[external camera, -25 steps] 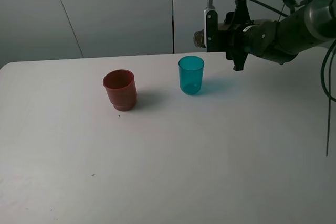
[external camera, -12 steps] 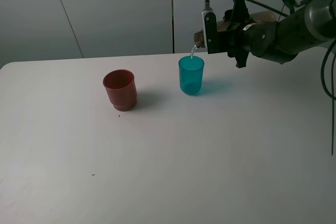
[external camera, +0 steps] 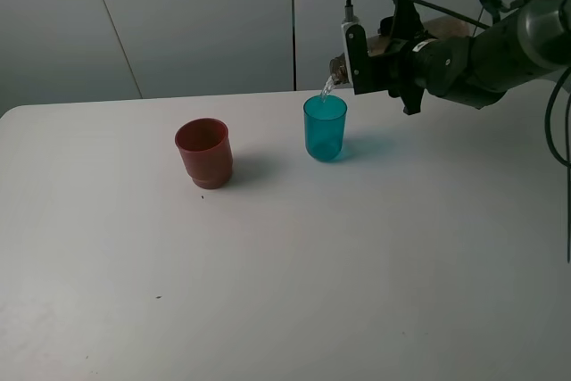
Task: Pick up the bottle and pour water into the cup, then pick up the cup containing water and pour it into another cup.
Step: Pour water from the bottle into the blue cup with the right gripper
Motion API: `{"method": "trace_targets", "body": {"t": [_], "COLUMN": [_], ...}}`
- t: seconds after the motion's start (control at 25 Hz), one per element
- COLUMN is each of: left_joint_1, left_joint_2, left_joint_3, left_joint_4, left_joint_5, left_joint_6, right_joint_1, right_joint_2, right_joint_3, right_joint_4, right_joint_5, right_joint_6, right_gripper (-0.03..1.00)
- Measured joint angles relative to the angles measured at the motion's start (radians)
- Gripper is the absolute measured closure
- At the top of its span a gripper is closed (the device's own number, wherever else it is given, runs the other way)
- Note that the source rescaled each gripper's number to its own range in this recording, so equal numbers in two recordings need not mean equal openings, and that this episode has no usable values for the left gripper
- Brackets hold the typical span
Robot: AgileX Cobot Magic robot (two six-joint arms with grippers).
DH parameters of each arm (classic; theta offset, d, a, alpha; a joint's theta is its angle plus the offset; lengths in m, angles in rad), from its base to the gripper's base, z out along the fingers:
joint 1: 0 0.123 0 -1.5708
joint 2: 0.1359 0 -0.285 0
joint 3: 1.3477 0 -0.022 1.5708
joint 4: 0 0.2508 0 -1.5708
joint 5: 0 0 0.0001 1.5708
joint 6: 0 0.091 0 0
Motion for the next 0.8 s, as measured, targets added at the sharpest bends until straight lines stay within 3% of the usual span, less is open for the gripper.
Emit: {"method": "trace_targets", "body": {"t": [0.8], "left_joint_1": [0.000], "left_joint_2": [0.000], "left_joint_3": [0.000], "left_joint_4": [0.002], "left_joint_5": [0.000], "left_joint_6": [0.000], "right_joint_1": [0.000], "right_joint_2": [0.000], "right_joint_3": [0.000], "right_joint_4": [0.000], "right_joint_5": [-0.012], "right_joint_6": [-0.054], "right_gripper": [0.97]}}
